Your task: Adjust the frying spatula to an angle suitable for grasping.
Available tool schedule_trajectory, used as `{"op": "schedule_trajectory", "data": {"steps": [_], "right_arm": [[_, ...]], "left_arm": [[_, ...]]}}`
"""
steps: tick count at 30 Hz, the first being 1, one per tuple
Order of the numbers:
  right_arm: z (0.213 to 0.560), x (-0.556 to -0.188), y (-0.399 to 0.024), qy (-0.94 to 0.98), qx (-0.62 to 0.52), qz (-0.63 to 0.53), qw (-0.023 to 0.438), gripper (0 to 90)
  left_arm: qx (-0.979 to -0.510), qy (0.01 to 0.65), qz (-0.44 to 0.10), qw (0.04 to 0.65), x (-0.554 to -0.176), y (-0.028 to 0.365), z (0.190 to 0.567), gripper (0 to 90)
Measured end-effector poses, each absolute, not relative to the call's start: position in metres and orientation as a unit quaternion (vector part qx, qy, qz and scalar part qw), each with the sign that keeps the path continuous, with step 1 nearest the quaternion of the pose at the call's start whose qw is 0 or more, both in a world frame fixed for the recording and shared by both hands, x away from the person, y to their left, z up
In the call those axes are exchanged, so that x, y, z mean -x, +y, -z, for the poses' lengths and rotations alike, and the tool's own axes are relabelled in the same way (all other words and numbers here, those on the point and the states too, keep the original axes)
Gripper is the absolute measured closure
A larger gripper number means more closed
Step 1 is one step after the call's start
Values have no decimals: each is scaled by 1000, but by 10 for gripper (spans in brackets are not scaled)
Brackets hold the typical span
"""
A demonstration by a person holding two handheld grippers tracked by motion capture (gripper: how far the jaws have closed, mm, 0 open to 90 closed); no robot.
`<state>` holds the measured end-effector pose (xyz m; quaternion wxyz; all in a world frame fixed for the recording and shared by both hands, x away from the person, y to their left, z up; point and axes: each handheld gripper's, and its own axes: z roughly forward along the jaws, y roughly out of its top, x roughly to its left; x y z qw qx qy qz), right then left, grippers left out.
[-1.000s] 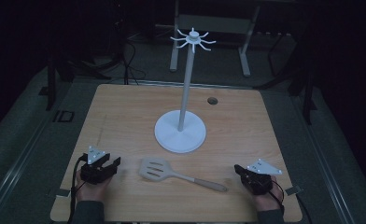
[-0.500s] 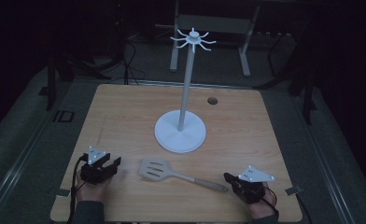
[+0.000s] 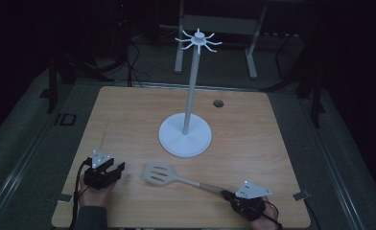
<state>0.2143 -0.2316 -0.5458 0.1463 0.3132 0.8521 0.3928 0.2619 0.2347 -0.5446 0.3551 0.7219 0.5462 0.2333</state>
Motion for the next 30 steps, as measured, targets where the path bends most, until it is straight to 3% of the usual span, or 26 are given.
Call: {"op": "schedule_trajectory", "data": {"steps": [12,30], "right_arm": [[557,-218,-231,876,-312,-347,122,893],[553,-254,-236,864,-321,-342,183,900]], "left_arm": [[-721,548,-233,355,-262,235,545,515],[-716,533,-237,383,-258,230,536,521]]}}
